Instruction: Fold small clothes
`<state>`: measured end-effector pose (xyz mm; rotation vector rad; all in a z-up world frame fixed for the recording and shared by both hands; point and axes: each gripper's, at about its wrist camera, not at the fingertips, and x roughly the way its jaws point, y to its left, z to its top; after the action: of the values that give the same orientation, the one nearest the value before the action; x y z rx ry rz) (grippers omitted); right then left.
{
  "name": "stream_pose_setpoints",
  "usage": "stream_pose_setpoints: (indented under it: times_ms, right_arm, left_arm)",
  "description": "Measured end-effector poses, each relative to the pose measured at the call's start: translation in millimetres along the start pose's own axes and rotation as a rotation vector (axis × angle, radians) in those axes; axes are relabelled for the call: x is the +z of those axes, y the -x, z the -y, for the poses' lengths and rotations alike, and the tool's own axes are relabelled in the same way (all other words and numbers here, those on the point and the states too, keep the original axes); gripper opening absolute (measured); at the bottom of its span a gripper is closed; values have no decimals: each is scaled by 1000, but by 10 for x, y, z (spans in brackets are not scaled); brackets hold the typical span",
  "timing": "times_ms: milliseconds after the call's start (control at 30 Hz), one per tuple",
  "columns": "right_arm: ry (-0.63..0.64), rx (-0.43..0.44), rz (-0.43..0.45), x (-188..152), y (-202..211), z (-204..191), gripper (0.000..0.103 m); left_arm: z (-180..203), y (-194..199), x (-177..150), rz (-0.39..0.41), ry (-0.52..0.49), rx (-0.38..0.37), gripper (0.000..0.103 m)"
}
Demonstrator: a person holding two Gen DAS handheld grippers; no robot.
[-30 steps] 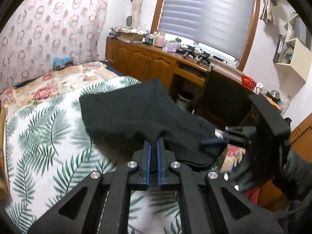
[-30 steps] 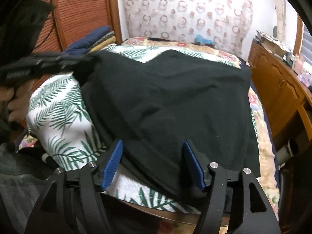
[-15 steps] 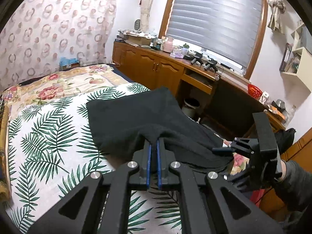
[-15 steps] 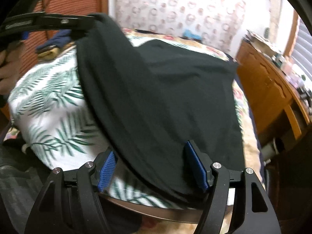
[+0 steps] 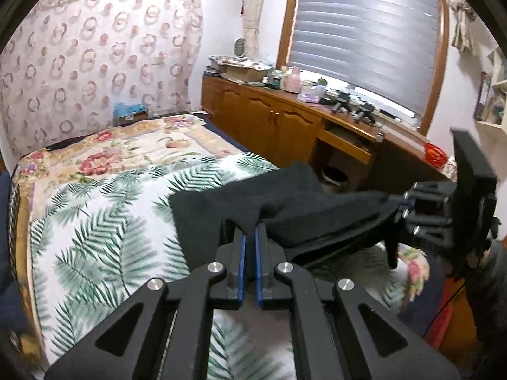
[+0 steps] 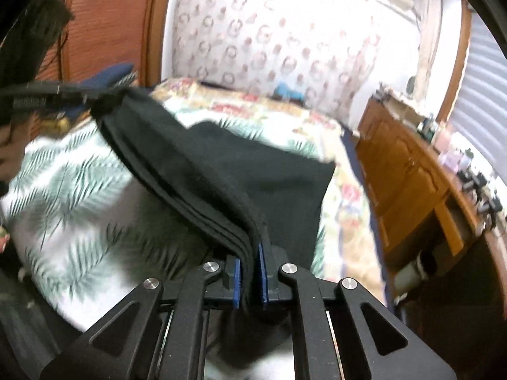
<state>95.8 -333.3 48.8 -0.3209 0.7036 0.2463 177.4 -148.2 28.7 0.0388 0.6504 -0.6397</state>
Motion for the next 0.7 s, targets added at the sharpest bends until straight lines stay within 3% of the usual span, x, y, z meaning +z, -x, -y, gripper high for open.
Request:
stream_pose_setpoints:
  times_ms: [267, 600, 700]
  right_arm:
    - [43, 15, 24, 694, -640, 366, 6]
    - [35, 117, -50, 823, -1394, 647, 7]
    - [10, 142, -71, 827, -1536, 733, 10]
  left_arm:
    - [-431, -593, 315, -52, 38, 43, 2]
    - [-736, -1162, 259, -154, 88, 70, 4]
    - [-764, -1163, 295, -155, 99, 57, 14]
